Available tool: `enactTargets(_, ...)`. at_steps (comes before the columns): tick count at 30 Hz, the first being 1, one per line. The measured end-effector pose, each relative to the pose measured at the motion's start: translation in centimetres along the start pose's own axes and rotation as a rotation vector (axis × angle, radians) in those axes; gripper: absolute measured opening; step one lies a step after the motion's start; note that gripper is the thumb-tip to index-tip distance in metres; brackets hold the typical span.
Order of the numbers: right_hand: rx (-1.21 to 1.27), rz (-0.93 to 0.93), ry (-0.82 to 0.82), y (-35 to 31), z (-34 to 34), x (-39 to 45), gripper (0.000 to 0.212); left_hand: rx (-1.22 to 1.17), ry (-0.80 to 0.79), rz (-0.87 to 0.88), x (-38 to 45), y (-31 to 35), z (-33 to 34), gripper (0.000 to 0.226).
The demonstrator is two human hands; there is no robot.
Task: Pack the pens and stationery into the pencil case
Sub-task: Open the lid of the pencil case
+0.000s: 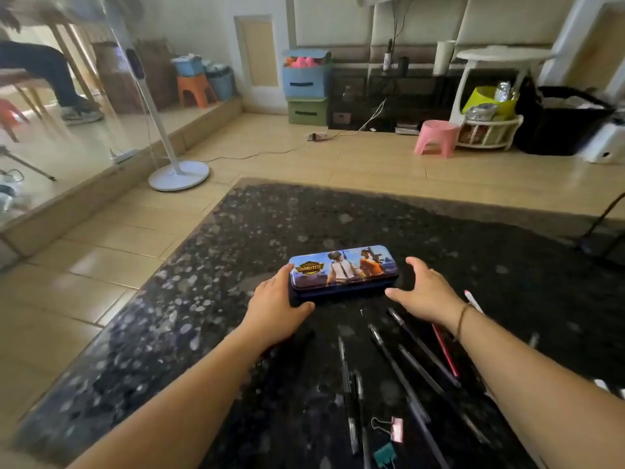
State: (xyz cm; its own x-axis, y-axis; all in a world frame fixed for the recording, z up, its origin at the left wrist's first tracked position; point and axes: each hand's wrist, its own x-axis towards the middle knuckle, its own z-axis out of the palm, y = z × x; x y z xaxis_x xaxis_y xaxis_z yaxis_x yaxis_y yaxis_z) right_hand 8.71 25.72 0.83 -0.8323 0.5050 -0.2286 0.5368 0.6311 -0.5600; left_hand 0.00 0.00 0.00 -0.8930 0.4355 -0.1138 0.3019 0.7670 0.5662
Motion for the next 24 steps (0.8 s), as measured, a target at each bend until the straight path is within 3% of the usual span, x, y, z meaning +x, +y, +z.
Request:
enactTargets(3, 0.004, -0.042, -0.026, 0.0, 0.9, 1.6, 0.091, 0.163, 0.004, 0.056, 1.7, 0.0, 0.9, 0.086)
enactTargets(8, 0.021, -0.127, 0.014, -1.1, 2.3, -0.6, 0.076, 0.019, 0.05, 0.028, 0.8, -0.6, 0.8, 0.07)
enactTargets(12, 0.031, -0.256, -0.002, -2.4, 5.1, -4.6, 0.071, 0.027, 0.152, -0.015, -4.0, -3.3, -1.4, 0.059)
enactTargets(16, 0.073, -0.356, -0.003, -3.5, 7.6, -8.5, 0.07, 0.164, 0.119, -0.065, -10.7, -6.2, -3.3, 0.066)
enactTargets(20, -0.081, -0.39, 0.106, -4.0, 9.1, -10.7, 0.065, 0.375, 0.129, 0.024, -13.7, -8.3, -4.2, 0.067)
enactTargets(24, -0.27, -0.328, 0.137, -4.4, 9.2, -11.2, 0.07, 0.591, 0.203, 0.25, -13.2, -9.7, -4.4, 0.058)
